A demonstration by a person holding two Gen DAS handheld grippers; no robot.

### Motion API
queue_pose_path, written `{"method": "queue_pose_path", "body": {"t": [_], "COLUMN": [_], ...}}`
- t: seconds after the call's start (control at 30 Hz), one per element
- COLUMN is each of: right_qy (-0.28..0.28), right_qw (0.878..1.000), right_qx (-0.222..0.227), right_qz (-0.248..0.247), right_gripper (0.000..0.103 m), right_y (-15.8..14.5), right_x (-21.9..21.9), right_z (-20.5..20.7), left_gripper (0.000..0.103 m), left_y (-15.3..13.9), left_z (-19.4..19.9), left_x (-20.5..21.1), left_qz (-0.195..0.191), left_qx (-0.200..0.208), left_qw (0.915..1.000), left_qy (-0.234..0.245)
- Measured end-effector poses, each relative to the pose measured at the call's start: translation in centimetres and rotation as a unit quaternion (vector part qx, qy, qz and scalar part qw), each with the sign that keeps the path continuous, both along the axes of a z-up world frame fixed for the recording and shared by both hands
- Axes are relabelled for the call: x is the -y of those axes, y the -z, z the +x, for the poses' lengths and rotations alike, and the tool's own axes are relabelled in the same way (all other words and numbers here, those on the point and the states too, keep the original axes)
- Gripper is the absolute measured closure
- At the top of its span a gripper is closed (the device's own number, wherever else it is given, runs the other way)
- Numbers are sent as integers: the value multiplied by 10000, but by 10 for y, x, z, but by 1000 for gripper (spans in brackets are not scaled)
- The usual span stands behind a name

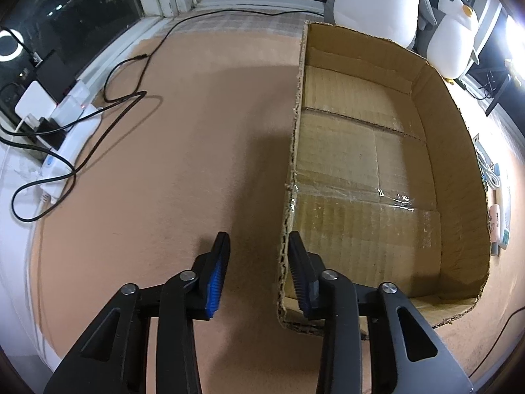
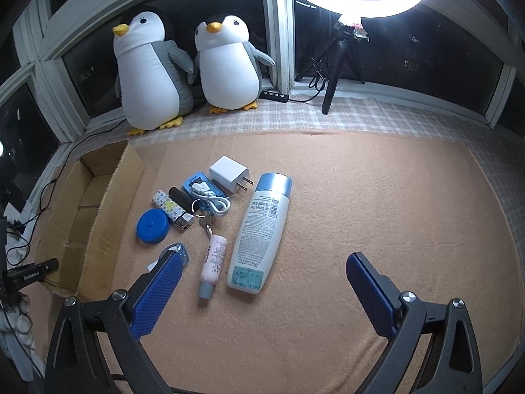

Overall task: Organize rigid objects
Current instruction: 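Move the left tool to the box rim while the right tool approaches the lotion bottle, then close the right gripper around the white-and-blue lotion bottle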

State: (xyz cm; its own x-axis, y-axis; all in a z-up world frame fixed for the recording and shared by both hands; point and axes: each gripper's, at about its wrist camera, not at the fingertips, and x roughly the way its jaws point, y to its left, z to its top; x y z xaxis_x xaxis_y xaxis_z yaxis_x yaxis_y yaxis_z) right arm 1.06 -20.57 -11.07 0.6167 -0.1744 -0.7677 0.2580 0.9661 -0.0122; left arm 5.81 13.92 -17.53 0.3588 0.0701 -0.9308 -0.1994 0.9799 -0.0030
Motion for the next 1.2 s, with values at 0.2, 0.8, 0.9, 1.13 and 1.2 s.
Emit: {"method": "queue_pose_path", "body": {"t": [0.2,0.8,0.9,1.13,1.2], "right_qy": [65,120,48,-122,-147], "right_qw": [9996,9917,9903,9850,9837], "right_qx": [-273,-1273,-1357,-1556,-1618], "right_qz": [26,-137,-284,-730,-777], "right_gripper": [12,40,41,44,45], "right_y": [10,63,67,71,71], "right_x": [10,20,18,17,21], "right_z": [30,92,97,108,109], "left_gripper": [72,72,72,72,72], "left_y": [5,8,8,8,8], "left_z": [0,2,2,2,2], "left_x": [0,-4,-4,-4,-4], "left_qz": [-41,-131,-142,-161,-170], "left_qx": [-5,30,34,40,41], "left_qw": [10000,9999,9999,9999,9998], "left_qy": [60,56,51,46,41]}}
